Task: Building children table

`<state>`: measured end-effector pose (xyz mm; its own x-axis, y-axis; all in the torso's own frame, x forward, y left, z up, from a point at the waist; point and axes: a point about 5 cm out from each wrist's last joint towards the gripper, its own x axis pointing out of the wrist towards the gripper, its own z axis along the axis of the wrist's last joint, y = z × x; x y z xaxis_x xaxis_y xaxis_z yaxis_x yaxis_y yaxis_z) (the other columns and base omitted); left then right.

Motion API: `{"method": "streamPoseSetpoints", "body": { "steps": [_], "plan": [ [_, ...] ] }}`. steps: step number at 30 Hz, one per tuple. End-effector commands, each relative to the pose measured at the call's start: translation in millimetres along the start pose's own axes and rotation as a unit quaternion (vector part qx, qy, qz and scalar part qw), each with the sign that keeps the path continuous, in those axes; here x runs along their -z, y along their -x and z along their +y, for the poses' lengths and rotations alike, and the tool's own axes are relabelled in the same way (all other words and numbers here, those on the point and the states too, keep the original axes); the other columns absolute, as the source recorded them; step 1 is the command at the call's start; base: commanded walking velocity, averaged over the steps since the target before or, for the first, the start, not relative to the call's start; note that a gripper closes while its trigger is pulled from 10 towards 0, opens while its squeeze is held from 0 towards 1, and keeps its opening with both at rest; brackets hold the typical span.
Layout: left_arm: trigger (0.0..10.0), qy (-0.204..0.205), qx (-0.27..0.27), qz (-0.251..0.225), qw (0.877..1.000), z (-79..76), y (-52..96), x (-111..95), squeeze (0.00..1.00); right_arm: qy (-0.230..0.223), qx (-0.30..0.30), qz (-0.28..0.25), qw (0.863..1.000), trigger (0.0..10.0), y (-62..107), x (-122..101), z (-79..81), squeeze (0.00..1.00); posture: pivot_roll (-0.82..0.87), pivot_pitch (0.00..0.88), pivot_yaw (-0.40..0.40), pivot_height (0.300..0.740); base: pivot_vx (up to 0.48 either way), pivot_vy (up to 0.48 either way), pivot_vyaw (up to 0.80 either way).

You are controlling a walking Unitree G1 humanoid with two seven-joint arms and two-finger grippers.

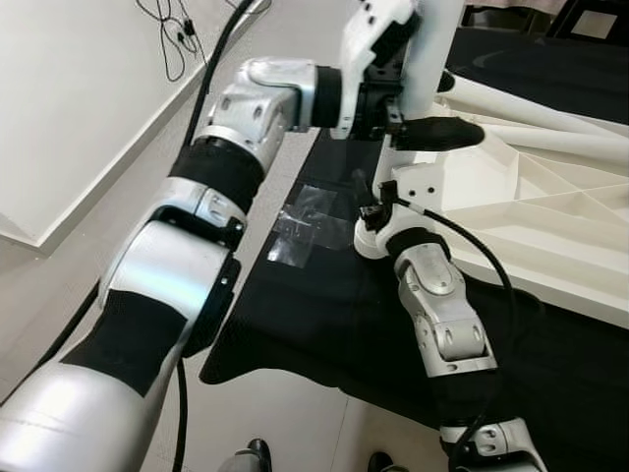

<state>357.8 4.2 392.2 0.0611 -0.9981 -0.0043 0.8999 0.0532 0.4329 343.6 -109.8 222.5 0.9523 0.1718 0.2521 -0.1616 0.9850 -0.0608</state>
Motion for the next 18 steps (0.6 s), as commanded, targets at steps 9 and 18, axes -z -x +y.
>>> {"method": "streamPoseSetpoints", "body": {
  "steps": [9,18],
  "plan": [
    [0.0,-0.023,-0.004,-0.013,1.0,-1.5,-14.9,-9.1,0.0,-0.039,-0.002,0.098,0.994,10.0,11.4,40.0,0.4,0.0,0.06,0.291,0.09,0.74,0.0,0.0,0.0],
    [0.0,-0.015,0.018,-0.047,0.999,-4.1,-18.7,-14.2,0.0,-0.034,-0.014,0.1,0.994,10.0,13.3,40.7,-0.1,0.0,0.06,0.289,0.09,0.74,0.0,0.0,0.0]
  ]
}}
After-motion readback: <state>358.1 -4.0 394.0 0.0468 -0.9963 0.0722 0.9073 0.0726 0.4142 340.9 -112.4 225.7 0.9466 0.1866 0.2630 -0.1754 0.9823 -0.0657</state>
